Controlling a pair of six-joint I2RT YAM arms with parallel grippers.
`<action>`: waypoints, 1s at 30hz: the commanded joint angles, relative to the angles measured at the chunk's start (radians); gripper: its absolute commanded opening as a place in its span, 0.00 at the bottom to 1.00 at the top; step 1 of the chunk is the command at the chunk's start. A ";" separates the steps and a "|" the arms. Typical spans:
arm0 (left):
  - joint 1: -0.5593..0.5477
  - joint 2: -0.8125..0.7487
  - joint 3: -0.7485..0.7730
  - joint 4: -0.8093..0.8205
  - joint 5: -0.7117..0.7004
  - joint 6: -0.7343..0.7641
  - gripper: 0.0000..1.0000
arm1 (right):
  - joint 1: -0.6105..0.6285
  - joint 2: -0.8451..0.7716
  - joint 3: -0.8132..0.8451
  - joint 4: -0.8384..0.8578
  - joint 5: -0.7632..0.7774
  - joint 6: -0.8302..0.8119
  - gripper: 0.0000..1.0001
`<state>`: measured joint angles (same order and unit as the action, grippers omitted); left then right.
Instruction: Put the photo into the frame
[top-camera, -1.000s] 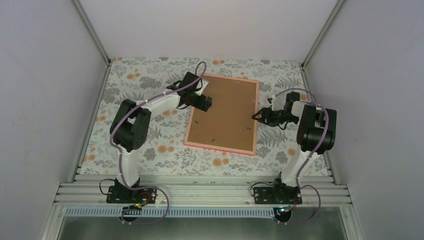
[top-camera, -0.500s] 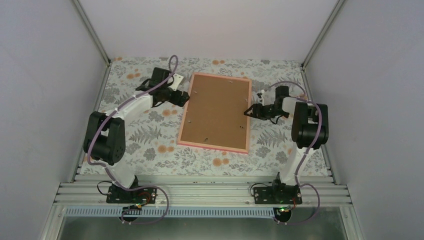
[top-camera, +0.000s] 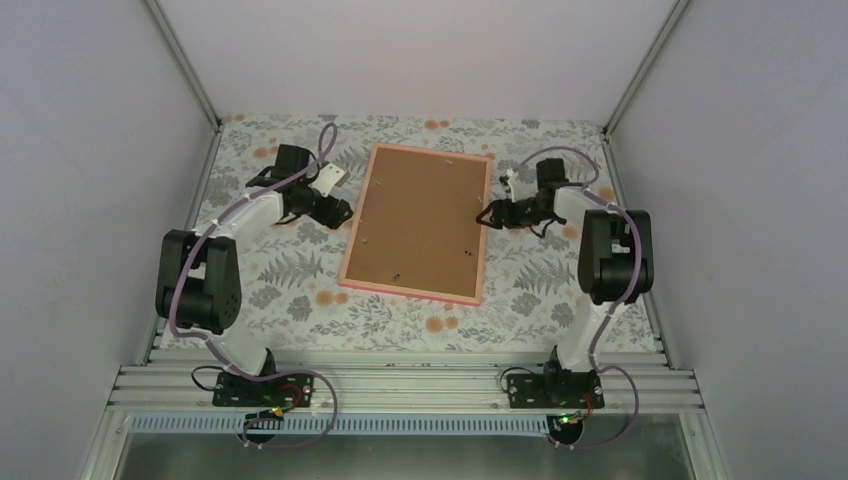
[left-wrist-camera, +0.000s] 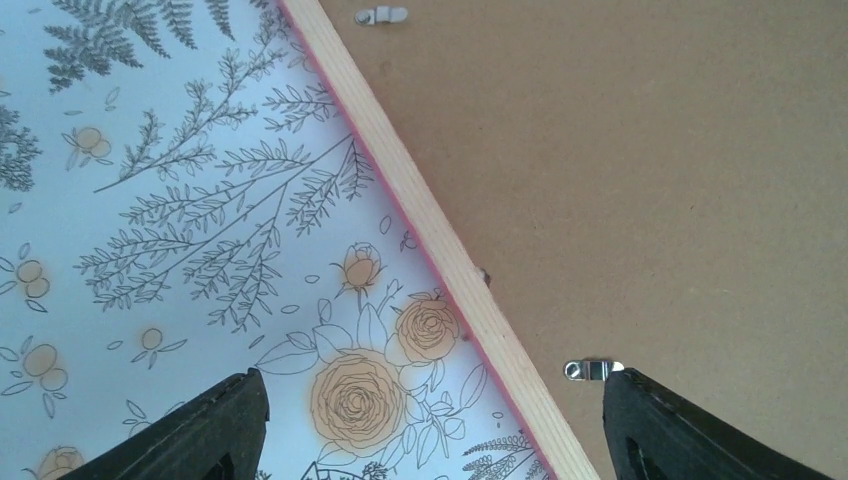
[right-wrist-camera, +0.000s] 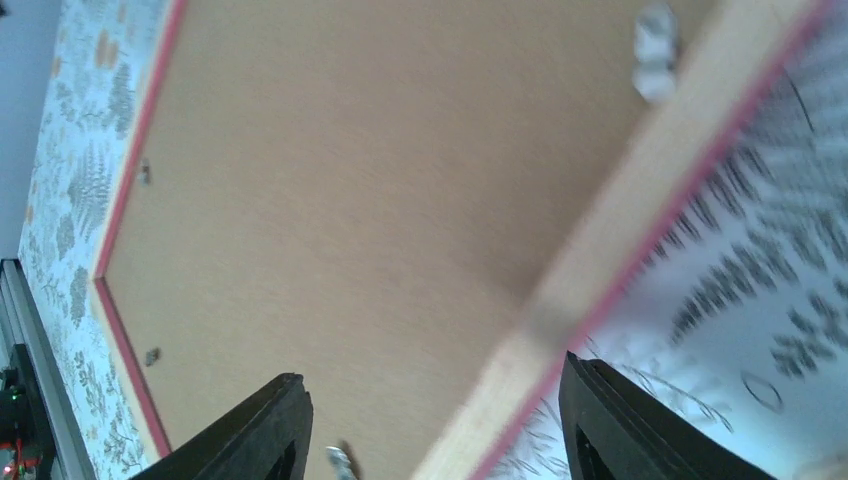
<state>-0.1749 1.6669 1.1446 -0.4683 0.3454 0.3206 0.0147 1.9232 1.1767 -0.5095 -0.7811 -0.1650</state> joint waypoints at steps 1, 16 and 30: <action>-0.002 0.047 0.009 -0.032 0.002 0.070 0.82 | 0.086 -0.091 0.060 -0.018 -0.011 -0.047 0.62; -0.058 0.171 -0.012 -0.045 -0.066 0.129 0.68 | 0.272 0.027 -0.039 0.071 0.132 -0.015 0.55; -0.070 0.031 -0.236 -0.079 -0.027 0.212 0.58 | 0.308 -0.050 -0.205 0.053 0.157 -0.069 0.54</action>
<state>-0.2462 1.7222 0.9585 -0.4637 0.3153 0.4839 0.3080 1.8610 1.0199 -0.3183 -0.7139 -0.2173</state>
